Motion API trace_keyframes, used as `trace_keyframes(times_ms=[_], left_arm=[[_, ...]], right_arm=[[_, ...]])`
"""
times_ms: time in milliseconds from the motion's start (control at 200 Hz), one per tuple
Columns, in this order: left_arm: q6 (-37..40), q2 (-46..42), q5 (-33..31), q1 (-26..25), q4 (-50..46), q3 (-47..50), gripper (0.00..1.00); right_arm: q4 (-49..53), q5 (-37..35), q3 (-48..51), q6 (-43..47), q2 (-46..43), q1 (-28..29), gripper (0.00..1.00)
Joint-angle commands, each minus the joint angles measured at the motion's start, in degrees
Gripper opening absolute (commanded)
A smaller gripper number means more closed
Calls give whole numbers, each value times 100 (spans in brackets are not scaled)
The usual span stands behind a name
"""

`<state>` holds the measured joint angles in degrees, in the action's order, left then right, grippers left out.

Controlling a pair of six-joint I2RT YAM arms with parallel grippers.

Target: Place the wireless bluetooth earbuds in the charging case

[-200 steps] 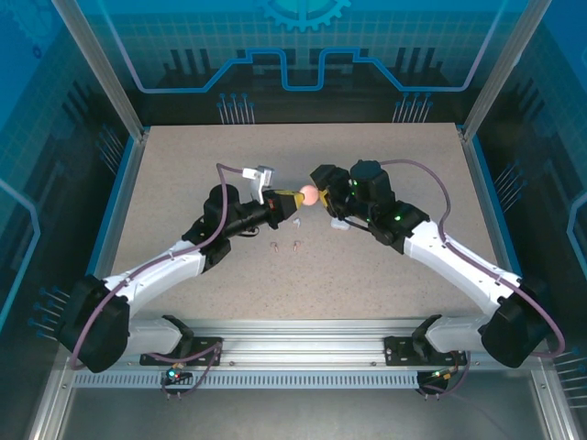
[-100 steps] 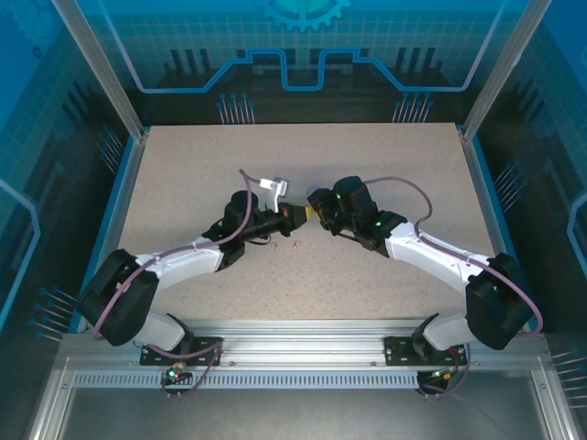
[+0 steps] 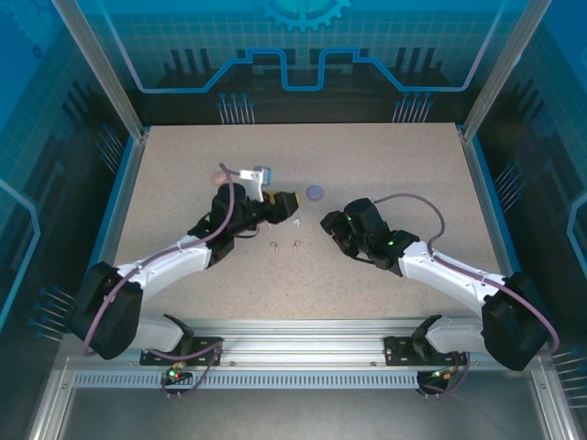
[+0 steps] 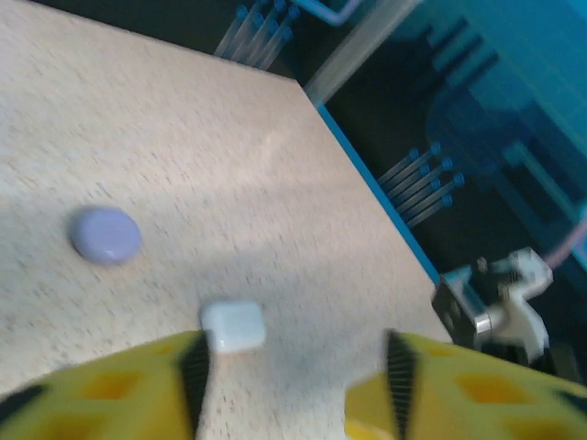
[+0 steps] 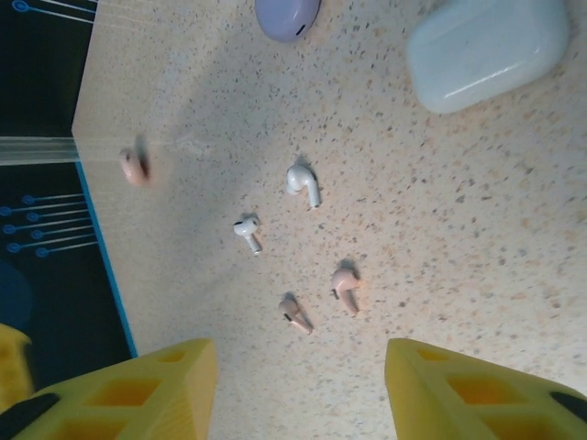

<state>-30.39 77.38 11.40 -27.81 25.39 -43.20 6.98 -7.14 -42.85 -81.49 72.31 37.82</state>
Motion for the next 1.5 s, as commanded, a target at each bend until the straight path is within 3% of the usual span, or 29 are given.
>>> trace_keyframes(times_ms=[0,35,290,495,825,1095,1496], left_arm=[[45,-59,-532,423,-1214,-598,94],[42,41,-533,581,-1484,-800,99],[14,1253,-1482,1221,-3626,-2603,99],[135,3221,-2235,1487,-5992,-5287,99],[332,6052,-3037,1625,-7898,-9123,99],[-527,8679,-3031,1947,-9540,-13766,99],[-1646,8871,-2113,2495,-8135,-13334,99]], right_arm=[[537,-233,-182,522,-184,-61,61],[586,-249,-176,575,-223,-64,65],[1181,-233,-499,1346,-360,-140,83],[2056,-216,-1314,2344,-115,-205,97],[2215,-112,-1410,2889,-122,-487,100],[2384,101,-1462,3018,-137,-791,99],[2325,287,-1496,2983,152,-904,99]])
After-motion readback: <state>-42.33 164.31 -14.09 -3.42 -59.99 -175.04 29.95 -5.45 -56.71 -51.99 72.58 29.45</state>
